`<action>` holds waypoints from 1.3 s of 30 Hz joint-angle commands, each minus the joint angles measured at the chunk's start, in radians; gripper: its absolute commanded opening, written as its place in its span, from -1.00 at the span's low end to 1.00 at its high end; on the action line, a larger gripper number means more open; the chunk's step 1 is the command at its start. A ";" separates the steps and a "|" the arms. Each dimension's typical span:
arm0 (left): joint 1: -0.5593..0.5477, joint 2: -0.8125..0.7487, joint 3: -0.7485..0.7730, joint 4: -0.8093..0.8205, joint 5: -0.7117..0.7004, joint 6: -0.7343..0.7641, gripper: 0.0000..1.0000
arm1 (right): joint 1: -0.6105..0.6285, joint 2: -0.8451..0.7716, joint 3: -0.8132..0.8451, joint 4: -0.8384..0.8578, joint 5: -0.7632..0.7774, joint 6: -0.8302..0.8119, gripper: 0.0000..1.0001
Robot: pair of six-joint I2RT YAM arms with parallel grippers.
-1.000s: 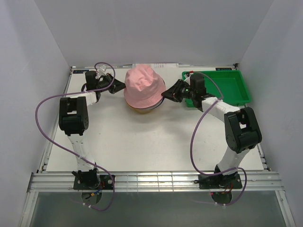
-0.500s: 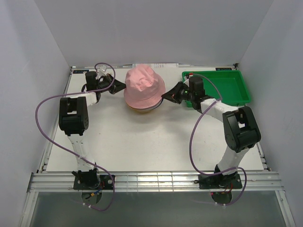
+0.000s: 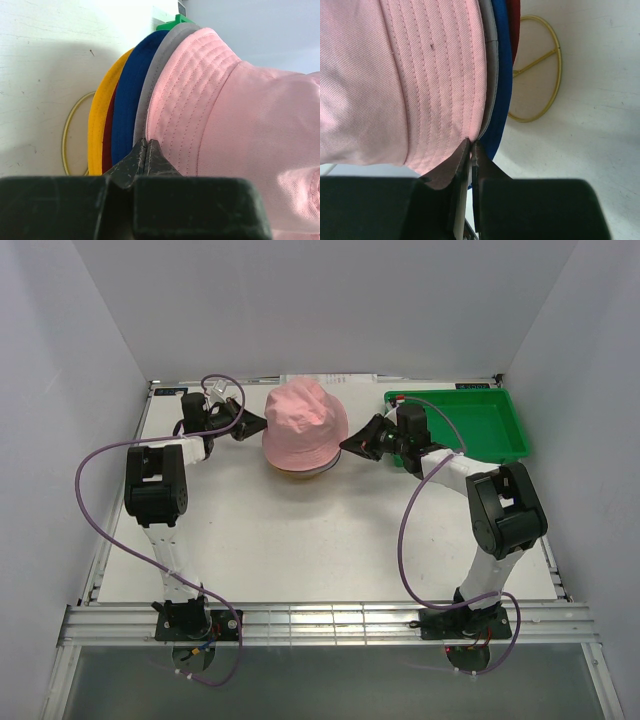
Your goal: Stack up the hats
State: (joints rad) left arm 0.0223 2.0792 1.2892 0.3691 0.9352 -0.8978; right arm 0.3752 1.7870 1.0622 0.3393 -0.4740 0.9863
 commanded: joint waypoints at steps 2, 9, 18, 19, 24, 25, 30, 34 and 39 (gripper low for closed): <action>-0.005 -0.033 0.002 -0.085 -0.007 0.065 -1.00 | 0.004 0.026 0.007 -0.117 0.023 -0.067 -0.84; -0.001 -0.077 0.070 -0.142 -0.009 0.082 -0.34 | 0.004 0.002 0.071 -0.175 0.014 -0.101 -0.84; 0.005 -0.136 0.160 -0.226 -0.019 0.102 0.08 | 0.005 -0.018 0.096 -0.204 -0.008 -0.121 -0.58; 0.005 -0.139 0.165 -0.237 -0.021 0.106 0.10 | 0.005 -0.024 0.099 -0.213 -0.009 -0.124 -0.47; 0.013 -0.162 0.202 -0.275 -0.042 0.112 0.13 | 0.004 -0.038 0.139 -0.249 -0.015 -0.147 -0.17; 0.018 -0.169 0.209 -0.297 -0.047 0.117 0.14 | 0.004 -0.043 0.145 -0.253 -0.015 -0.149 -0.12; 0.034 -0.208 0.251 -0.405 -0.101 0.143 0.17 | -0.002 -0.081 0.159 -0.293 -0.012 -0.164 0.03; 0.044 -0.254 0.320 -0.562 -0.169 0.212 0.18 | -0.025 -0.152 0.139 -0.316 -0.021 -0.190 0.08; 0.045 -0.410 0.231 -0.671 -0.214 0.246 0.17 | -0.082 -0.260 0.127 -0.413 -0.031 -0.262 0.24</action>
State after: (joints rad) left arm 0.0643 1.8442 1.5501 -0.1944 0.7639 -0.7048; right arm 0.3328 1.6196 1.1763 -0.0265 -0.4911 0.7979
